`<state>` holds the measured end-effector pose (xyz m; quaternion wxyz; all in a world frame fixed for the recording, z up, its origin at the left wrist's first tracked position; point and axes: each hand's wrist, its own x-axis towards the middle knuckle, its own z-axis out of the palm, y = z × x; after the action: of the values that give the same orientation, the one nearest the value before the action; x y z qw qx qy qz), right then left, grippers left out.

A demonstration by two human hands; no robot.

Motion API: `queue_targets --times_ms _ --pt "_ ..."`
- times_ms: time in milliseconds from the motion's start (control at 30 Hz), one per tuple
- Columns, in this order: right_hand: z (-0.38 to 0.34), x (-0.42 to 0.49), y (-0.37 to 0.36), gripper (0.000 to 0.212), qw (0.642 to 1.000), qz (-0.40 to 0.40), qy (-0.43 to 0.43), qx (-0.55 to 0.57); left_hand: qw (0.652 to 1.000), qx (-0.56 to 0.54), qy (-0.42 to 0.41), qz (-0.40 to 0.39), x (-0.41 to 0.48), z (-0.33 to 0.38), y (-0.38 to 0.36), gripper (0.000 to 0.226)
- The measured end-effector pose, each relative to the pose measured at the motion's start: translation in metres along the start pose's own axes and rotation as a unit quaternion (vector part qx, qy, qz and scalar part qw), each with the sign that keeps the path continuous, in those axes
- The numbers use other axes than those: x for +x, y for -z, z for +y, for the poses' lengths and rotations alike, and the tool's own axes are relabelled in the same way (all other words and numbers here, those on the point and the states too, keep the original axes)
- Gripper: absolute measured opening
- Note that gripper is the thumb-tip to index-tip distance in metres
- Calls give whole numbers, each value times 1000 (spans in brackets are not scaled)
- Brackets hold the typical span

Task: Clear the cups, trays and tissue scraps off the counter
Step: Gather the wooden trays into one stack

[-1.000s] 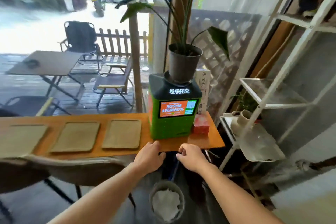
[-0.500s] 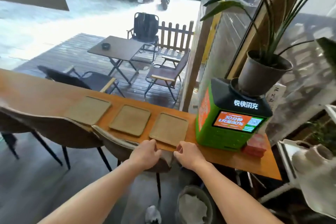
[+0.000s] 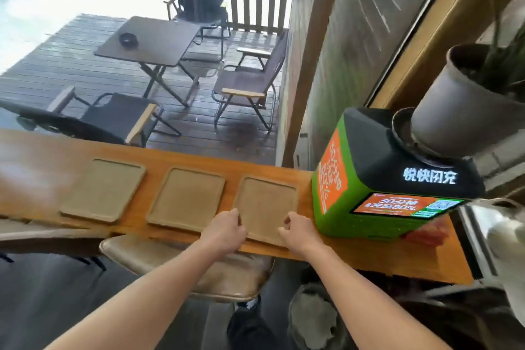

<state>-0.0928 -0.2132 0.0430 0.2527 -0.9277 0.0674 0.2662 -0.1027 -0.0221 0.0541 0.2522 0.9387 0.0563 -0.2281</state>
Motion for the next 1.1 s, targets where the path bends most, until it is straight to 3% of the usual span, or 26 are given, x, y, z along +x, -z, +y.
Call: queue_targets --times_ms 333,533,700,967,1100 --pt "12 75 -26 52 989 5 -146 17 996 -2 82 -21 88 -12 -19 36" --pt "23 93 -51 70 968 1 -217 128 994 -8 107 -35 113 -25 -40 52" --pt "18 100 -62 66 917 50 -301 257 993 -6 102 -52 124 -37 -49 40" --pt "27 103 -64 65 849 93 -334 398 974 -124 177 -65 134 -55 -53 55" --pt "29 92 -69 43 842 62 -334 418 958 -179 210 -75 131 -63 -58 65"
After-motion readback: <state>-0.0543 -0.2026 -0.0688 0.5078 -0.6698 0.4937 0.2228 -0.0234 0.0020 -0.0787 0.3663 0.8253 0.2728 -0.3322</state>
